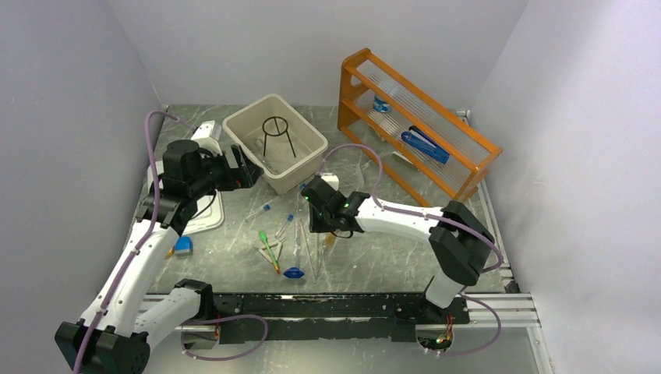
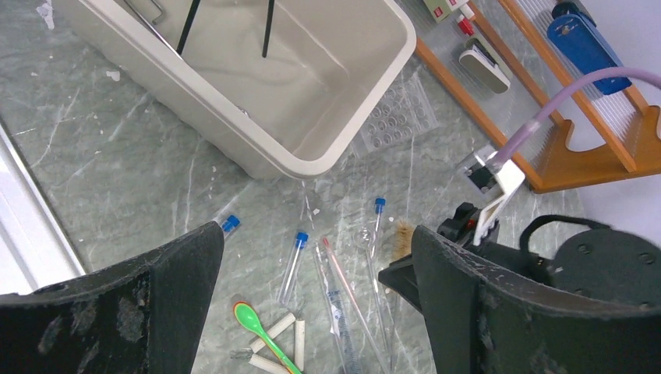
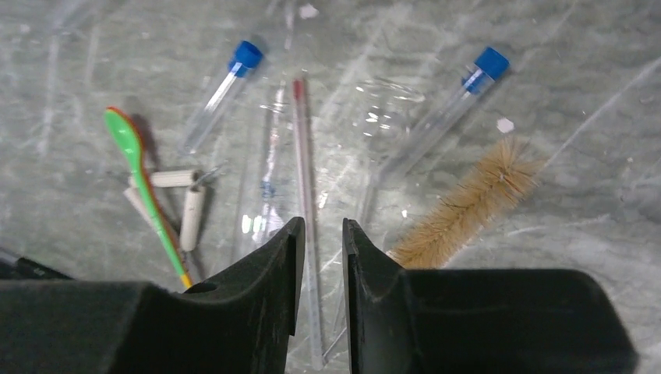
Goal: Organize the chemistry lab equipment
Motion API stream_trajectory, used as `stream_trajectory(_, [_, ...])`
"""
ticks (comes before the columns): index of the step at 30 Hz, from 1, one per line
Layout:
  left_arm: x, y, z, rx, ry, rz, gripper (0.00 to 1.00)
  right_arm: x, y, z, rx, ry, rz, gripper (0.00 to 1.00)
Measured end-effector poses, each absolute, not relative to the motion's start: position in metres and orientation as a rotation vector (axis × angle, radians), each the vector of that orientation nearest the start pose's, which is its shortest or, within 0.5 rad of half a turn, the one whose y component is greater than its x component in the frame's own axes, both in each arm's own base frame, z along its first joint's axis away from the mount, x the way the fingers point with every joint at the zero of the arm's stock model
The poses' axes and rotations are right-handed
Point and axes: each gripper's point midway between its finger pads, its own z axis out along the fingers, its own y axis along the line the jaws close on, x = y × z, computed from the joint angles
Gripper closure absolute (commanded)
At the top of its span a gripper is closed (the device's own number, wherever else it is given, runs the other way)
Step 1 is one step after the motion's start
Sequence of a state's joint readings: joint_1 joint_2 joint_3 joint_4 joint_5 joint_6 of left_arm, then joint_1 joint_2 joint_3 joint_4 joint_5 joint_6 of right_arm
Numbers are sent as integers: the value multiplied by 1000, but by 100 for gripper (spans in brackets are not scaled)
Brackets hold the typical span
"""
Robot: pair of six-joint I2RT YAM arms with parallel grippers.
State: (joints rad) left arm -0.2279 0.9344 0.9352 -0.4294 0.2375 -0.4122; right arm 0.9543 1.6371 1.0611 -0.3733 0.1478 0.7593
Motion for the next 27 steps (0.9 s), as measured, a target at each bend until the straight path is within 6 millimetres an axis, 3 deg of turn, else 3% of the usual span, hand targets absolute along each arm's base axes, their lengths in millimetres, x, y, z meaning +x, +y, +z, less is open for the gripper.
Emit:
stream_trajectory(6, [290, -126, 251, -33, 2046, -642, 7, 221, 318, 50, -128, 2629, 361, 75])
stream_trajectory(17, [295, -127, 249, -38, 2048, -642, 7, 216, 321, 20, -93, 2702, 263, 78])
stream_trajectory(27, [296, -127, 247, -41, 2052, -638, 8, 221, 319, 14, -73, 2691, 196, 84])
